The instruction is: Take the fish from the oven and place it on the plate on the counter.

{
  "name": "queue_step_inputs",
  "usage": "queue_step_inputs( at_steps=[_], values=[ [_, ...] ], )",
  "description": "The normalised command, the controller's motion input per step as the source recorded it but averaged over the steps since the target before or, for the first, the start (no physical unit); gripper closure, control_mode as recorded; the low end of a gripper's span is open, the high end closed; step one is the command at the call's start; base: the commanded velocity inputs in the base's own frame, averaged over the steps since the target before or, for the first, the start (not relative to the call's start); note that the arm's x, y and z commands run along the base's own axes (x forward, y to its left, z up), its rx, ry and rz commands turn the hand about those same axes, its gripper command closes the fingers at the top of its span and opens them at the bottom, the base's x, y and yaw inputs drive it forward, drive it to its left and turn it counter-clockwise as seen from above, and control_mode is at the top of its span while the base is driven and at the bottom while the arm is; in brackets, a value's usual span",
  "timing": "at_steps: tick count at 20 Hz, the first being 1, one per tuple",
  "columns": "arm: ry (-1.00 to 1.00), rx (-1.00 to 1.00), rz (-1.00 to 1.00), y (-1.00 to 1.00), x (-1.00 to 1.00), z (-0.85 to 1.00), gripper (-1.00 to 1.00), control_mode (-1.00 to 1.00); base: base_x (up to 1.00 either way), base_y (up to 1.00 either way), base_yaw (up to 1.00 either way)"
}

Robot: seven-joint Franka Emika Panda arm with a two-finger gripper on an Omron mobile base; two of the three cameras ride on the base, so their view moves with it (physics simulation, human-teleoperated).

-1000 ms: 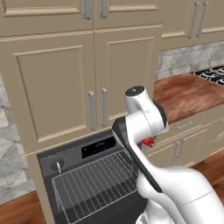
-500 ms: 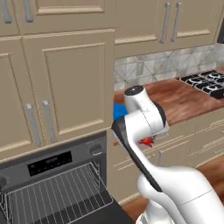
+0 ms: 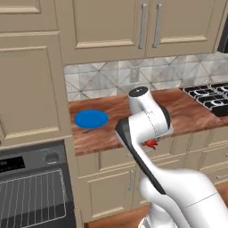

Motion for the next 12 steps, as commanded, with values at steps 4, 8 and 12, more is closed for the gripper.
queue_step_inputs(
  at_steps=[4,8,12],
  values=[
    [0.00,0.00,0.00,0.00,0.00,0.00,1.00,1.00,0.59,-0.84,0.56],
    [0.00,0.00,0.00,0.00,0.00,0.00,1.00,1.00,0.94,-0.35,0.60],
    [0.00,0.00,0.00,0.00,0.00,0.00,1.00,1.00,1.00,0.00,0.49]
  ],
)
